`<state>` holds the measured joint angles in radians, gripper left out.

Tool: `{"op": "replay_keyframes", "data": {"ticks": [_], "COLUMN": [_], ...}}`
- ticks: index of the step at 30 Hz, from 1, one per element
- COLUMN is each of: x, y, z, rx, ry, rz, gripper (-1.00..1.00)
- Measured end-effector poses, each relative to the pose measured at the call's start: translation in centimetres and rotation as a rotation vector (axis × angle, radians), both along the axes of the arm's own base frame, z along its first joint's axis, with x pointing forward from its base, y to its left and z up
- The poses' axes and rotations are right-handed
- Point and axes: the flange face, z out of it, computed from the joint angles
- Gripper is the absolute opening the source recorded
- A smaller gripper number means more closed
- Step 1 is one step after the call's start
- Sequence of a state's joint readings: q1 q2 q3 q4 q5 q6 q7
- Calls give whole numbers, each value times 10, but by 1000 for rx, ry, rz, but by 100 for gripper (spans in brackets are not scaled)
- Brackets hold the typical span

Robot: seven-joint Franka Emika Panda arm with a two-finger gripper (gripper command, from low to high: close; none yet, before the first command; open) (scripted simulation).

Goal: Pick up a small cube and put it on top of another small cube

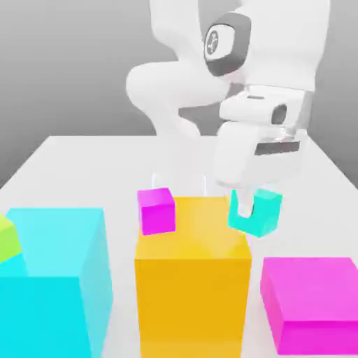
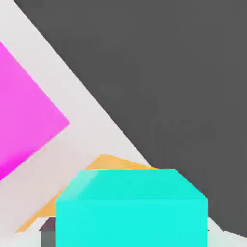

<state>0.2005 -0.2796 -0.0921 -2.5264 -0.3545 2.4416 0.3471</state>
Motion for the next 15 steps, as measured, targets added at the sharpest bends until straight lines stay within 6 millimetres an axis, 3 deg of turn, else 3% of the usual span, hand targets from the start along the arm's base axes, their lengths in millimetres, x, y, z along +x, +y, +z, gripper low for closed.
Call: {"op": "replay_keyframes", "data": {"ticks": [4,7,10,13,15], "x": [-3,-20,-51,-101,-123], "y": [-100,-175,-251,-326,-347], "z": [3,-6,-20,-37,-62], "rx": [27,73,129,193,234], "ry": [27,47,62,68,80], "rz": [-146,-278,-425,-588,-675], "gripper": [-100,-100,-100,-100,-100]}}
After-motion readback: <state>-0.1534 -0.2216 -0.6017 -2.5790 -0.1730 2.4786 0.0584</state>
